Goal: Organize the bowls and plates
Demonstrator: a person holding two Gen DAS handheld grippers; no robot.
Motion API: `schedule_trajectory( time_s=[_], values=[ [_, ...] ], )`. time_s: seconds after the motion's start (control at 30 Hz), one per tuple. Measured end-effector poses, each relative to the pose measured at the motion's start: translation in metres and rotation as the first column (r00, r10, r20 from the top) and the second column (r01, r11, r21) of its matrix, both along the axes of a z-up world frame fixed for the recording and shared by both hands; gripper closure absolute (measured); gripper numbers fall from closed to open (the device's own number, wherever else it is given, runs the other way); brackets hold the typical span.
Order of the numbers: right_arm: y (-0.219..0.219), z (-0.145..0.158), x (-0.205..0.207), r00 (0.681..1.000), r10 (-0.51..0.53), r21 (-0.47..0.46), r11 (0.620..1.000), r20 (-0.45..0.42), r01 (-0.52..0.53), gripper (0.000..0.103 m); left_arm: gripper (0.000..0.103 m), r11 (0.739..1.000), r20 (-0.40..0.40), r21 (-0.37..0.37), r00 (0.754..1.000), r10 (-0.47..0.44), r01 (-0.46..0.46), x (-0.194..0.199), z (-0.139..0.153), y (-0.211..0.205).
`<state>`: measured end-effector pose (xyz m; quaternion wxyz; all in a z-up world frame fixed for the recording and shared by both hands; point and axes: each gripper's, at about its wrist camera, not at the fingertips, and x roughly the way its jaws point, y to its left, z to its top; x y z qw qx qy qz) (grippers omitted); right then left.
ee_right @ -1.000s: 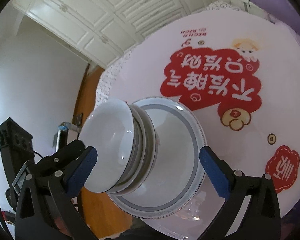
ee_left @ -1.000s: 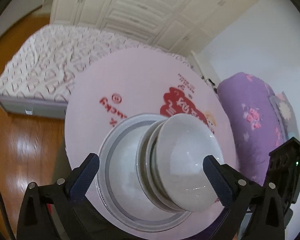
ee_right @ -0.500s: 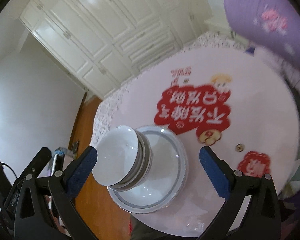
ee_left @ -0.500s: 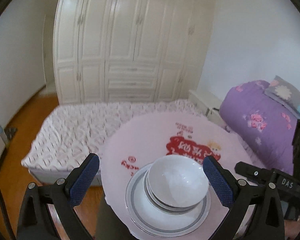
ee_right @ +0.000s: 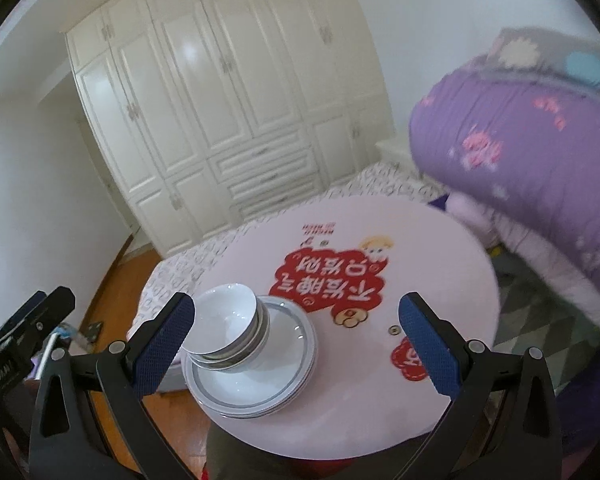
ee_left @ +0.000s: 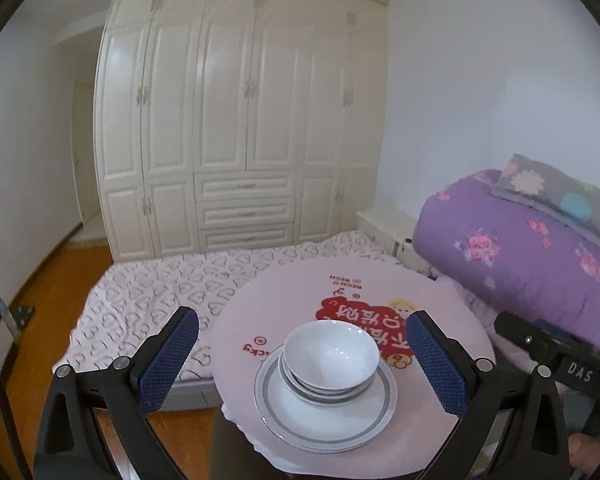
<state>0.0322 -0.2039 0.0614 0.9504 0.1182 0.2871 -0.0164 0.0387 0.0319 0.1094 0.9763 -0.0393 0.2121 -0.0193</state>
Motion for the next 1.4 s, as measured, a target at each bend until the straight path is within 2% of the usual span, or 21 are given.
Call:
schedule_trajectory(
  time_s=[0.17, 0.43, 0.6, 0.73, 0.97, 1.3, 1.4],
  values=[
    [0.013, 0.012, -0.028, 0.997, -0.043, -0.085, 0.995, 0.070, 0.049, 0.000, 0.001, 0.999, 0.016, 0.049, 1.000, -0.014, 0.013, -0.028, -0.009, -0.017],
    [0.027, 0.019, -0.052, 0.990, -0.063, -0.186, 0.979, 0.126, 0.086, 0.000, 0.001, 1.000, 0.027, -0.005, 1.000, 0.002, -0.002, -0.046, -0.014, -0.012],
    [0.033, 0.022, -0.062, 0.985, -0.071, -0.227, 0.968, 0.157, 0.106, 0.000, 0.001, 1.000, 0.037, -0.023, 0.999, 0.019, -0.018, -0.041, -0.013, -0.011],
    [0.032, 0.022, -0.066, 0.983, -0.078, -0.240, 0.964, 0.165, 0.116, 0.000, 0.001, 0.999, 0.051, -0.007, 0.998, 0.043, -0.043, -0.040, -0.017, -0.020],
    [0.032, 0.022, -0.072, 0.982, -0.085, -0.243, 0.962, 0.168, 0.125, 0.000, 0.001, 0.998, 0.049, -0.048, 0.998, 0.031, -0.029, -0.044, -0.022, -0.025],
    [0.028, 0.023, -0.075, 0.981, -0.094, -0.233, 0.963, 0.172, 0.133, 0.000, 0.001, 1.000, 0.029, -0.003, 0.999, 0.026, -0.026, -0.046, -0.026, -0.032],
    [0.028, 0.023, -0.075, 0.981, -0.097, -0.230, 0.964, 0.169, 0.135, 0.000, 0.001, 1.000, 0.016, -0.010, 1.000, 0.014, -0.014, -0.046, -0.025, -0.032]
  ],
)
